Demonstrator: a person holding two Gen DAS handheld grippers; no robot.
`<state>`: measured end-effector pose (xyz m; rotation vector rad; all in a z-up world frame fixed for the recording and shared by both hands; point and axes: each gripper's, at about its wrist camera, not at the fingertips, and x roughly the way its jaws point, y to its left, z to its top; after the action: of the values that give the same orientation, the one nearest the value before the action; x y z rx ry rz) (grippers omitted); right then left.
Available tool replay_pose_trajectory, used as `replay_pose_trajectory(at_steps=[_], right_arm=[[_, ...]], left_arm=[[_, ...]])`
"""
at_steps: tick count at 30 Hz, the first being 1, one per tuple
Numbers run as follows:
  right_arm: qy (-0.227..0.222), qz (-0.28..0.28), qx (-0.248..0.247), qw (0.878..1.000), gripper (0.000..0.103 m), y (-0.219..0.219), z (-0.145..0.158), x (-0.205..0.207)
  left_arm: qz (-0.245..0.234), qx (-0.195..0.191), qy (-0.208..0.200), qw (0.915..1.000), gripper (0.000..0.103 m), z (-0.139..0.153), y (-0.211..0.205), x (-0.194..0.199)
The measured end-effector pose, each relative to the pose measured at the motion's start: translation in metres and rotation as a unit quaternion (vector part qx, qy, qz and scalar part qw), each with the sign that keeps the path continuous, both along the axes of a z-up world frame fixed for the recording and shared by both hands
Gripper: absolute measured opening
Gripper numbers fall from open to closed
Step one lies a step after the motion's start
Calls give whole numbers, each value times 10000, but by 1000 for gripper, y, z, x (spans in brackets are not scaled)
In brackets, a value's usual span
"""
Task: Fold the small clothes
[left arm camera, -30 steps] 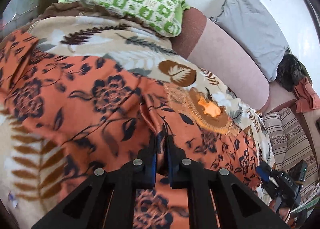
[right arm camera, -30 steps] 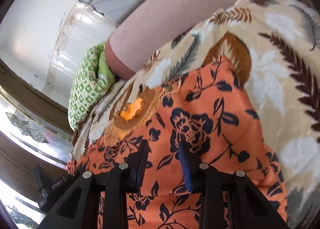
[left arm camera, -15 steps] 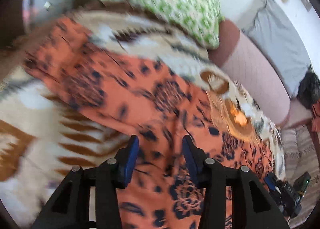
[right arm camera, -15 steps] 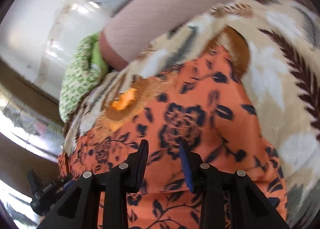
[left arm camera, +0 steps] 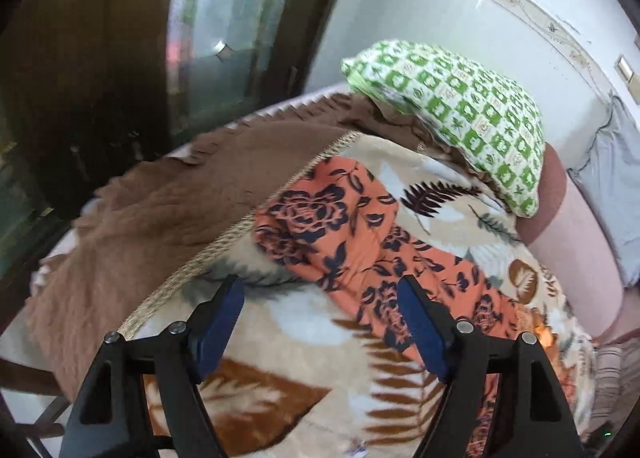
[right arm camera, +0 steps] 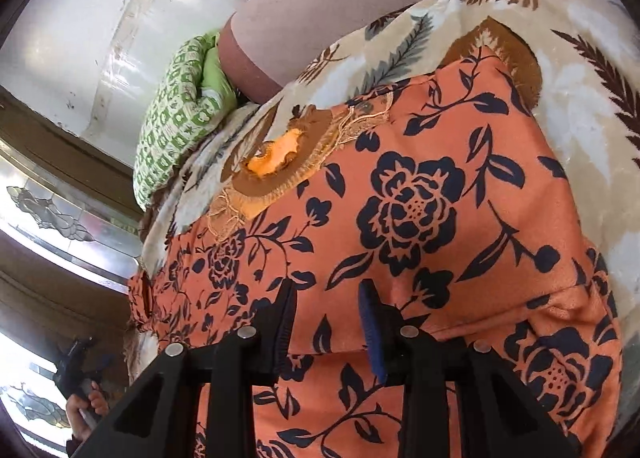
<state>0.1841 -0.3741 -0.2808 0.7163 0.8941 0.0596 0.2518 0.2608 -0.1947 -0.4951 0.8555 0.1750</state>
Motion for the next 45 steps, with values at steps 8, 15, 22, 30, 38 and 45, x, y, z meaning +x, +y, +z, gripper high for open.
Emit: replay_pose_trajectory(at_steps=[8,15,22,30,38,45], right_arm=[[-132,147,-130,9997,36,6,5,6],[-68,80,-101,9999,36,-2,0,7],[-15,126,-215,9997,36,2,-3,11],[41,228,-395,9990,36,13,-8,16],[-63,130,-502,9986,36,13,-5,15],[-366,127,-320,9987,36,11,8,10]], left_arm=[[123,-2031,23,9791,78,-41,8,48],[383,-2535,-168,9664,62,-67,19,60],[708,-2640,-281,9615,62,-79,41,55],[829,-2726,-1,9586,62,-98,39,82],[647,-2450,-281,9669,9,-74,19,89],[-923,-2556,-945,9577,9,17,-81,66]])
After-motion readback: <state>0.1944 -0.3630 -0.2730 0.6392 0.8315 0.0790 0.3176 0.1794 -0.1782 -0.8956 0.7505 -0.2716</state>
